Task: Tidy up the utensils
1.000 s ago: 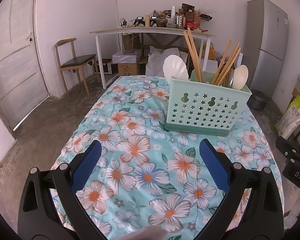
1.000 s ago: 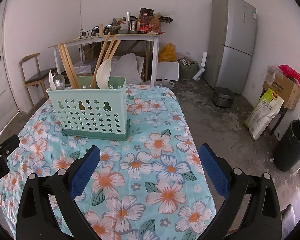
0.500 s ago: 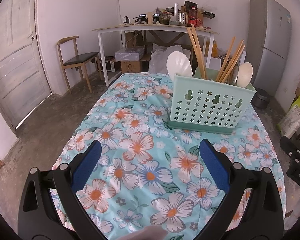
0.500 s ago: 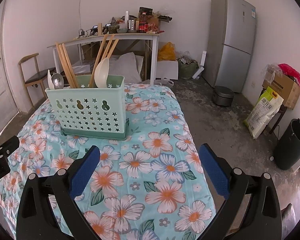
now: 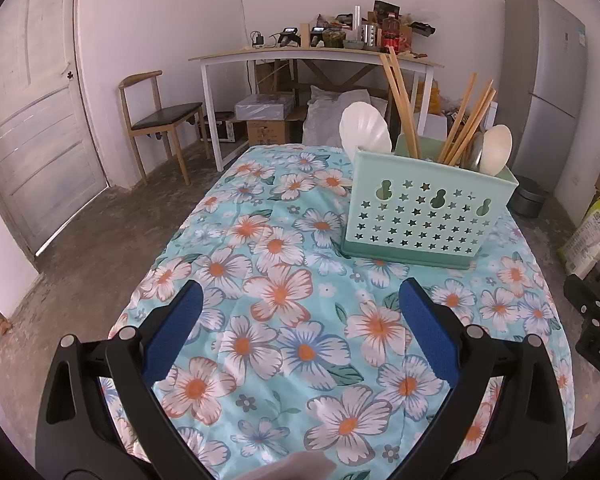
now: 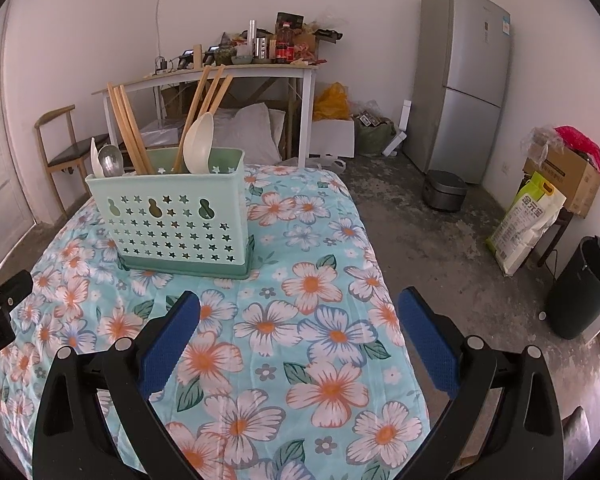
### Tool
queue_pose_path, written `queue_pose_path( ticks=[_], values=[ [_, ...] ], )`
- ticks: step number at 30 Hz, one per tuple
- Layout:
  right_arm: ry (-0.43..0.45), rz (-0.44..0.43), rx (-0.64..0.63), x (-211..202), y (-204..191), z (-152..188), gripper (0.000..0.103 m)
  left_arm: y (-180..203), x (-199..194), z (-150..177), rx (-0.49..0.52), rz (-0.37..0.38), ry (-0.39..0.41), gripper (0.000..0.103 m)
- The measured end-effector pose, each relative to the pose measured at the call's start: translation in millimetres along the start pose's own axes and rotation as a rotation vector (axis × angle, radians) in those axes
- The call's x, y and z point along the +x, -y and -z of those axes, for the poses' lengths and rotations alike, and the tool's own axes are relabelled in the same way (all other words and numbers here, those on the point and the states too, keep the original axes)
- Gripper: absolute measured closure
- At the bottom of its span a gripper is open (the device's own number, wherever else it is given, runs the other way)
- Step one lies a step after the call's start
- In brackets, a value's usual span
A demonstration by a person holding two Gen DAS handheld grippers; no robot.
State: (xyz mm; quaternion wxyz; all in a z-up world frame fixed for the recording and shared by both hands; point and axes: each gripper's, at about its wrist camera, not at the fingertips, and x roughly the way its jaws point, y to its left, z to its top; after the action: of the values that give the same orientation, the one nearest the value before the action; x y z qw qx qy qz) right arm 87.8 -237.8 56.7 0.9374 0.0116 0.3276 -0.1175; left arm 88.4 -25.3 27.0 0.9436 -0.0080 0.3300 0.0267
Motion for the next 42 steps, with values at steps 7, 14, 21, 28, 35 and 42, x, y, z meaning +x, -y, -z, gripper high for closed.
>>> queue_pose_path(
  ticks=[7, 14, 21, 28, 35, 42],
  values=[
    [0.003, -0.002, -0.010, -0.5, -1.6, -0.3, 0.007, 0.8, -0.8, -0.4, 0.000, -0.008, 0.002, 0.008],
    [0.002, -0.007, -0.016, -0.3, -3.3, -0.6, 0.007, -0.4, -1.7, -1.6, 0.000, -0.014, 0.007, 0.008],
    [0.000, -0.009, -0.021, 0.3, -5.0, -0.8, 0.007, 0.2, -1.9, -1.2, 0.000, -0.016, 0.009, 0.008],
    [0.002, -0.011, -0.022, -0.1, -5.3, -1.0, 0.007, 0.0, -3.6, -3.5, 0.003, -0.017, 0.014, 0.008],
    [0.006, -0.013, -0.024, -1.1, -4.7, -2.7, 0.007, 2.7, -5.2, -2.9, 0.008, -0.015, 0.020, 0.008],
    [0.006, -0.016, -0.025, -1.4, -5.1, -3.5, 0.007, 3.2, -5.2, -3.2, 0.008, -0.015, 0.020, 0.008]
  ],
)
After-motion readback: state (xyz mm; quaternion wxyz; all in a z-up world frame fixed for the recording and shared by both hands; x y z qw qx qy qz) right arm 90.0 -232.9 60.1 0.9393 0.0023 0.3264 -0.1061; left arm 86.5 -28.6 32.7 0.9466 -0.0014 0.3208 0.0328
